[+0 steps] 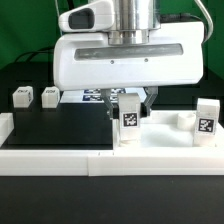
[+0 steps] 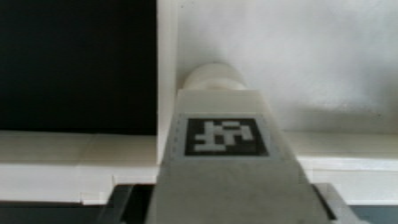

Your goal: Assemble square table

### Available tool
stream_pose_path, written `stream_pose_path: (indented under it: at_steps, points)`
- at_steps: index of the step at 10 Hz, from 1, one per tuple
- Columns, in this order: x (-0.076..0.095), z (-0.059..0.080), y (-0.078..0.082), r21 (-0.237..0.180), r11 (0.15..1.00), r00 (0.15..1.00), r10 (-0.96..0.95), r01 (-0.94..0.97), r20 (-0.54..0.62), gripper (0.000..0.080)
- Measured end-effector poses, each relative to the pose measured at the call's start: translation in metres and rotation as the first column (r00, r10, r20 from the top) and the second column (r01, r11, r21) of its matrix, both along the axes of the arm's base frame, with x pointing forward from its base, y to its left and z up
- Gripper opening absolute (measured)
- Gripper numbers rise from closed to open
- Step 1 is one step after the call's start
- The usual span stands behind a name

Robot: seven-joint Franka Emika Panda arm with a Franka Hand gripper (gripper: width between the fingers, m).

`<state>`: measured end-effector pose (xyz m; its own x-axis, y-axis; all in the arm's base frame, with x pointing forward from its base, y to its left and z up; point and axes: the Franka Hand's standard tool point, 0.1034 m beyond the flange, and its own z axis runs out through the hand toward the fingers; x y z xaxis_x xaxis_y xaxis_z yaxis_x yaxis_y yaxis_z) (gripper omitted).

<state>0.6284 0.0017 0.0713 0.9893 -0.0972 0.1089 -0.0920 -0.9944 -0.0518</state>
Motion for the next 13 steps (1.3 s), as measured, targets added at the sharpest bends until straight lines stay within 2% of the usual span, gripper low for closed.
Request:
stream_pose_path:
  at_steps: [2, 4, 5, 6, 7, 9, 11, 12, 13]
  points:
    - [-0.0002, -0.0011, -0.0011, 0.017, 0.988, 0.989, -0.151, 0.151, -0.008, 0.0291]
    - [0.0021, -0.0020, -0.0028, 0.035, 0.886, 0.886, -0.462, 0.463, -0.036, 0.0291]
    - [0.0014, -0.0026, -0.0056, 0.051, 0.776, 0.777, -0.626, 0.629, -0.064, 0.0291]
    - [-0.0001, -0.0031, -0.0088, 0.075, 0.612, 0.617, -0.780, 0.787, -0.107, 0.0291]
    - [-0.0013, -0.0033, -0.0099, 0.094, 0.523, 0.531, -0.837, 0.847, -0.131, 0.0291]
    - [-0.0028, -0.0038, -0.0094, 0.095, 0.265, 0.278, -0.940, 0.960, -0.195, 0.0294]
    - [-0.0036, -0.0039, -0.0084, 0.073, 0.111, 0.125, -0.966, 0.991, -0.224, 0.0294]
    - [-0.0039, -0.0039, -0.0082, 0.069, 0.077, 0.091, -0.969, 0.995, -0.228, 0.0308]
    - [-0.0041, -0.0047, -0.0080, 0.069, 0.084, 0.097, -0.969, 0.994, -0.227, 0.0308]
